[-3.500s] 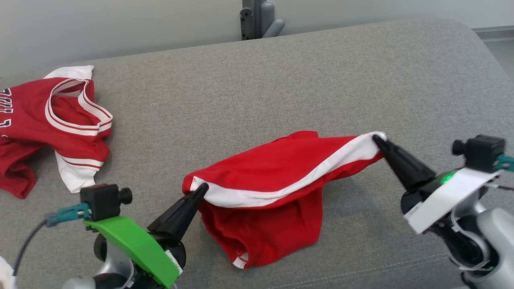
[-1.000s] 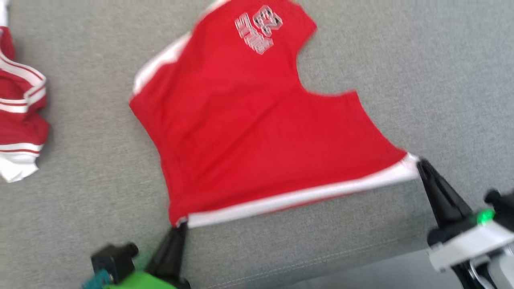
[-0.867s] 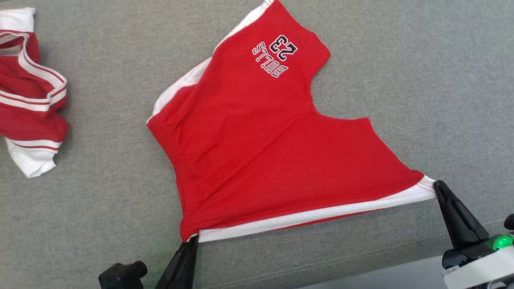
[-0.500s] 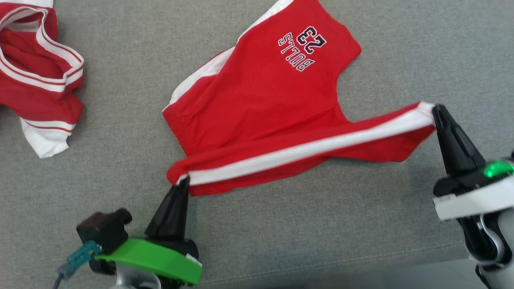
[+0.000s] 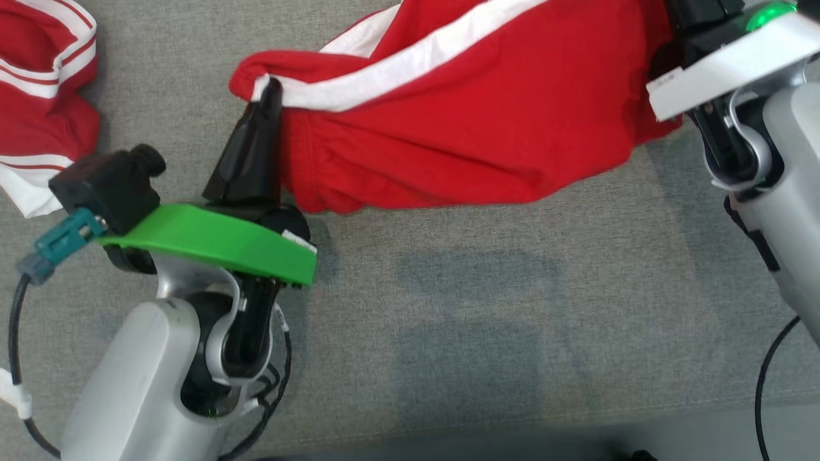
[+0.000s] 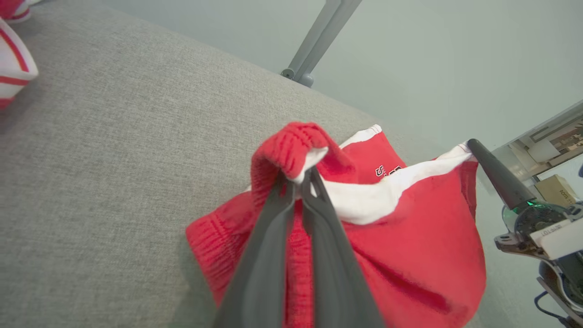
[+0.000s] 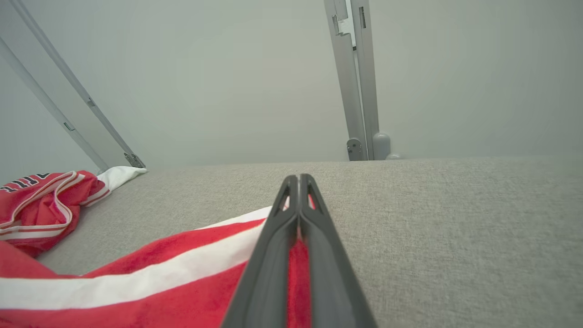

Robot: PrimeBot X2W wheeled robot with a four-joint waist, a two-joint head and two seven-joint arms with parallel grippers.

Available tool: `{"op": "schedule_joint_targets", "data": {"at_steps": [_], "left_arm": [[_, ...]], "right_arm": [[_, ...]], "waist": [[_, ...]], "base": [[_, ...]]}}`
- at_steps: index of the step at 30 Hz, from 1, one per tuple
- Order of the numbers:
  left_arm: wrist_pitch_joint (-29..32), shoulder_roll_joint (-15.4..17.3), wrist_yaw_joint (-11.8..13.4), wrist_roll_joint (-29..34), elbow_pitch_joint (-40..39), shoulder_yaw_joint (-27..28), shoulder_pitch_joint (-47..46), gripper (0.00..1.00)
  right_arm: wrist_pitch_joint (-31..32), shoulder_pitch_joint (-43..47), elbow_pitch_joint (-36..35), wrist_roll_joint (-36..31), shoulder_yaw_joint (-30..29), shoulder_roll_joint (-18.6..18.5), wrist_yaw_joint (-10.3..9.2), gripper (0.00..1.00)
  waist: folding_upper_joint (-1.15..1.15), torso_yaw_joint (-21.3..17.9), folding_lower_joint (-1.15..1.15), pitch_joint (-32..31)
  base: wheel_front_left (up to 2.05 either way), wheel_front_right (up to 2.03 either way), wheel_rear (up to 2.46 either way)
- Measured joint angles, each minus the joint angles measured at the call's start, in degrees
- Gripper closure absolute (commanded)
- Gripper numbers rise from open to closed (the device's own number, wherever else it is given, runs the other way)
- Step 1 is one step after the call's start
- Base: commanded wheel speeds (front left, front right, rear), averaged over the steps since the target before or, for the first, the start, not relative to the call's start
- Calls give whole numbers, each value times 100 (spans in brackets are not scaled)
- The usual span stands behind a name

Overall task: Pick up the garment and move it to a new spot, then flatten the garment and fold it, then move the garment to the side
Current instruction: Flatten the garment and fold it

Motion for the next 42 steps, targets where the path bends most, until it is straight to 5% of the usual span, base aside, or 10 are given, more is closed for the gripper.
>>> {"op": "schedule_joint_targets", "data": {"at_steps": [5, 14, 23, 24, 25, 26, 34, 42], "left_arm": [[-36, -122, 164, 107, 460, 114, -531, 100], [-55, -477, 27, 73, 1566, -56, -1094, 100], [-199, -604, -24, 177, 2119, -233, -1210, 100], [-198, -604, -37, 187, 2140, -254, -1209, 69], [-198, -598, -40, 190, 2152, -265, -1205, 33], [-198, -583, -40, 196, 2158, -269, -1196, 0], [-350, -348, 27, 244, 1849, -248, -670, 0], [-533, 359, 145, 1133, 1078, -721, -98, 0]], "right_arm": [[-7, -916, 889, 190, 415, 132, 0, 100], [-47, -1875, 2354, 289, 969, 276, 0, 100], [-196, -2062, 2792, 466, 1571, 214, 0, 98], [-208, -2071, 2840, 467, 1649, 199, 0, 33], [-166, -2075, 2874, 478, 1738, 192, 0, 0], [-127, -2074, 2891, 491, 1836, 182, 0, 0], [372, -2123, 2638, 972, 2181, -38, 0, 0], [1433, -2041, 2449, 1179, 2579, -475, 0, 0]], "waist": [[0, 144, 0, 176], [0, 334, 0, 258], [0, 464, 1, 121], [0, 477, 1, 100], [0, 486, 1, 76], [0, 490, 1, 49], [0, 402, 1, -263], [0, 314, 0, -519]], "base": [[0, 0, 0], [0, 0, 0], [0, 0, 0], [0, 0, 0], [0, 0, 0], [0, 0, 0], [0, 0, 0], [0, 0, 0]]}}
